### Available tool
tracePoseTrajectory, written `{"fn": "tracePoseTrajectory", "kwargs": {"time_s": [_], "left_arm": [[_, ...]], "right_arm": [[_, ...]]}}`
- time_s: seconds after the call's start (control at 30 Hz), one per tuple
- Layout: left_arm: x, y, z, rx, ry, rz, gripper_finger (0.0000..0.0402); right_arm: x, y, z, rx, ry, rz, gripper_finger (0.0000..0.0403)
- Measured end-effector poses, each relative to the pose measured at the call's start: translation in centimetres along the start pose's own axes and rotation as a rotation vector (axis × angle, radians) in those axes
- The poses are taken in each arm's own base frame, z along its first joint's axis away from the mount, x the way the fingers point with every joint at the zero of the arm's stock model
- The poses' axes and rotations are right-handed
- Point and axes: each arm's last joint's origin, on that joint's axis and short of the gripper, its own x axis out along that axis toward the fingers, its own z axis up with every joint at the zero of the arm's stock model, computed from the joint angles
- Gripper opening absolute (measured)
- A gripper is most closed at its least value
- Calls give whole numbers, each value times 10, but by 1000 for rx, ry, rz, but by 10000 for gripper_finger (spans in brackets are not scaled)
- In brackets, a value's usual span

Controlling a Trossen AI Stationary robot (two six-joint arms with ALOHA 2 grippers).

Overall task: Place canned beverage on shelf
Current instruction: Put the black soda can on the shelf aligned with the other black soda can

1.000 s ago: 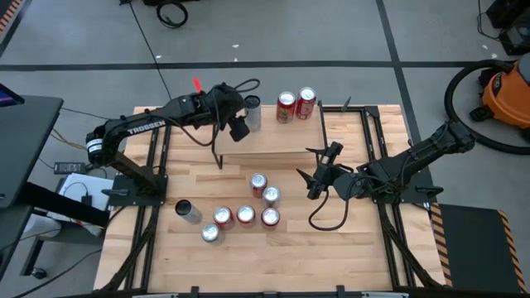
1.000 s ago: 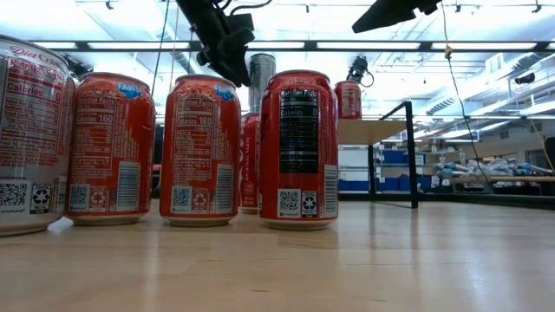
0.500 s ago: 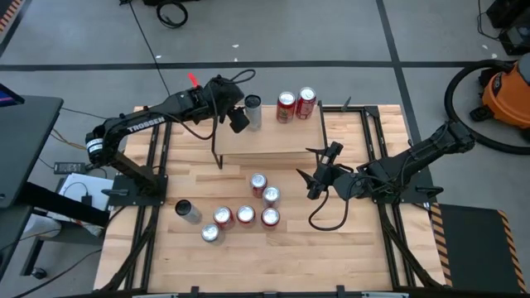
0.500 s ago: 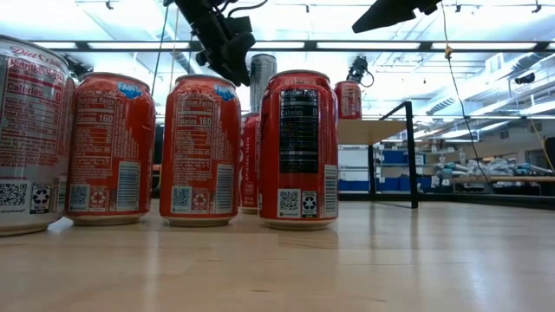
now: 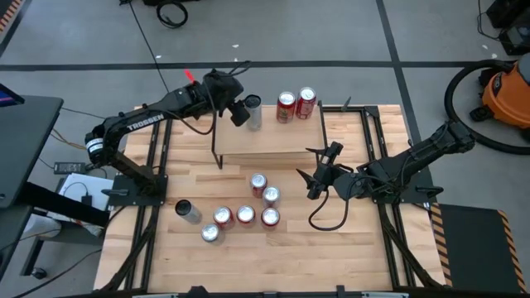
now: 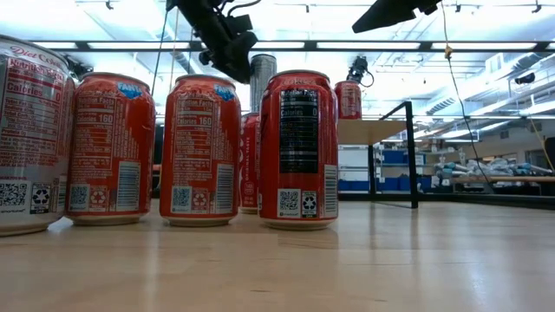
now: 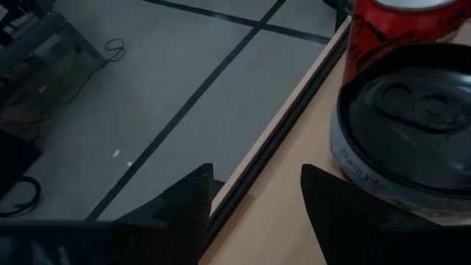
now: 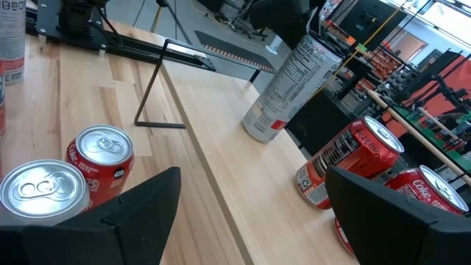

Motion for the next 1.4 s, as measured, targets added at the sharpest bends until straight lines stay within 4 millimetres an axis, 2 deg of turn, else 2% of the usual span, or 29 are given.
{"fn": "tracePoseTrajectory", "kwargs": {"time_s": [0.17, 0.27, 0.43, 0.67, 0.87, 1.4], "left_arm": [[-7, 0, -4, 28, 36, -9, 217], [-10, -4, -12, 63, 118, -31, 217], [-9, -15, -22, 71, 217, -164, 217], [-12, -27, -15, 51, 149, -222, 217], [-12, -27, -10, 31, 98, -216, 215], [-10, -24, -7, 39, 65, -191, 173]], "right_arm": [[0, 0, 0, 0, 0, 0, 347], [0, 0, 0, 0, 0, 0, 347], [0, 0, 0, 2, -2, 0, 347], [0, 0, 1, 4, -6, 0, 347], [0, 0, 1, 1, -6, 0, 347], [0, 0, 1, 1, -6, 0, 347]]}}
